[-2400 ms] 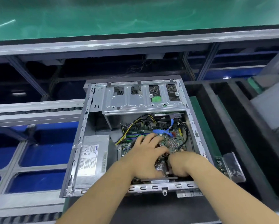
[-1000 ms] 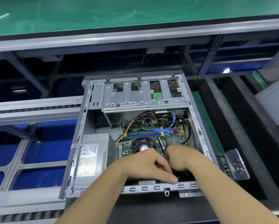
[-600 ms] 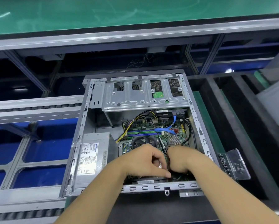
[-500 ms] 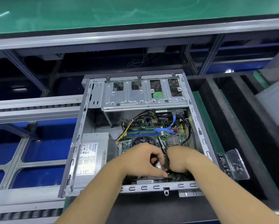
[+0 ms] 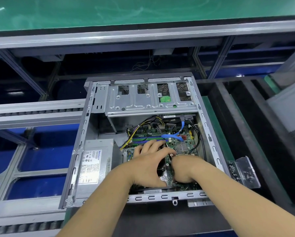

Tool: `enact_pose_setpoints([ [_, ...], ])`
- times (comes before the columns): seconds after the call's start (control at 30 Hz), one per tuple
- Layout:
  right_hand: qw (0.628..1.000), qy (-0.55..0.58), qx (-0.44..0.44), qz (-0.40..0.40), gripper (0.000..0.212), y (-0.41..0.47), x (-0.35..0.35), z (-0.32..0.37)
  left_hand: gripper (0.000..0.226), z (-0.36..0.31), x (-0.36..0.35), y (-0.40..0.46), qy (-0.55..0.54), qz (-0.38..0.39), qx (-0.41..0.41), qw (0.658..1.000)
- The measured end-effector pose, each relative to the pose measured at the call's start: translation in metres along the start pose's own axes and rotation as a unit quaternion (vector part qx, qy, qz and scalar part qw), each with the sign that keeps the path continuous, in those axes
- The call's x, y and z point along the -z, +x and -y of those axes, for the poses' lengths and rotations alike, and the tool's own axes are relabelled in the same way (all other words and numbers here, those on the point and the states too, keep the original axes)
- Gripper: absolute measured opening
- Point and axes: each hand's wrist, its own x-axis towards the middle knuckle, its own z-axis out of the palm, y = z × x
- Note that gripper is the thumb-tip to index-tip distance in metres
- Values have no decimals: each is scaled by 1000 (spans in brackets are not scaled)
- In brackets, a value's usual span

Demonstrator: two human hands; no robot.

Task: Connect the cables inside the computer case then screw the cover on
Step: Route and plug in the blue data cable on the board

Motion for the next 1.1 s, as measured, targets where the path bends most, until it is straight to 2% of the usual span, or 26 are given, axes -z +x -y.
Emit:
enact_pose_setpoints([
  [0.3,1000,-13,-2,3,23,3,-2,0,91,0,1,0,-8,1,-1,1000],
  [0.63,1000,-9,-2,-4,14,7,-4,-1,89,2,-2,2,-12,-7,-2,1000],
  [1.1,1000,-1,15,-10,26,3,-5,0,87,3,-3,4,-16,-4,-10,1000],
])
